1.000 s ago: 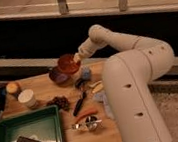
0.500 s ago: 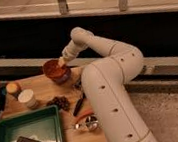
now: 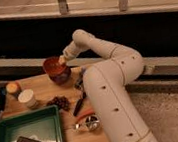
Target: Stack bowls on top of each other
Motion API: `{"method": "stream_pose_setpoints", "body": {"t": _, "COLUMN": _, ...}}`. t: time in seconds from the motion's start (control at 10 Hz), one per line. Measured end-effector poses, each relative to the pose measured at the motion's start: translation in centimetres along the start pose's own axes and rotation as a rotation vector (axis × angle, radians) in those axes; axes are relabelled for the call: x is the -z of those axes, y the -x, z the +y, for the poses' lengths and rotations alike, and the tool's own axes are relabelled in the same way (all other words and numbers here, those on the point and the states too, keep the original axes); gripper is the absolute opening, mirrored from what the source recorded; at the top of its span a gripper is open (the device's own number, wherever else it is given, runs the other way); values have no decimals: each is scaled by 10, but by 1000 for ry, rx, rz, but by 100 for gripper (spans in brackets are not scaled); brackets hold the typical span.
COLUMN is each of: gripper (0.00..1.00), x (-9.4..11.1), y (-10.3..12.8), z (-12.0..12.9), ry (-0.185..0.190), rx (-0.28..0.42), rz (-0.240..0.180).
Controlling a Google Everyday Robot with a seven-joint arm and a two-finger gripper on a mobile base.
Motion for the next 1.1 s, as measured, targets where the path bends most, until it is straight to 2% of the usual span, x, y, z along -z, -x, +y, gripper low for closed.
{"method": "stream_pose_setpoints", "body": {"t": 0.1, "gripper": 51, "x": 10, "y": 0, "z": -11, "ry": -20, "rx": -18, "rz": -23}}
{"method": "stream_pose_setpoints", "body": {"t": 0.2, "gripper": 52, "x": 13, "y": -1, "z": -15, "ry": -28, "rx": -25, "rz": -31}}
{"method": "stream_pose_setpoints", "body": {"t": 1.1, "gripper": 52, "x": 7, "y": -9, "z": -13, "ry": -22, "rx": -34, "rz": -10}}
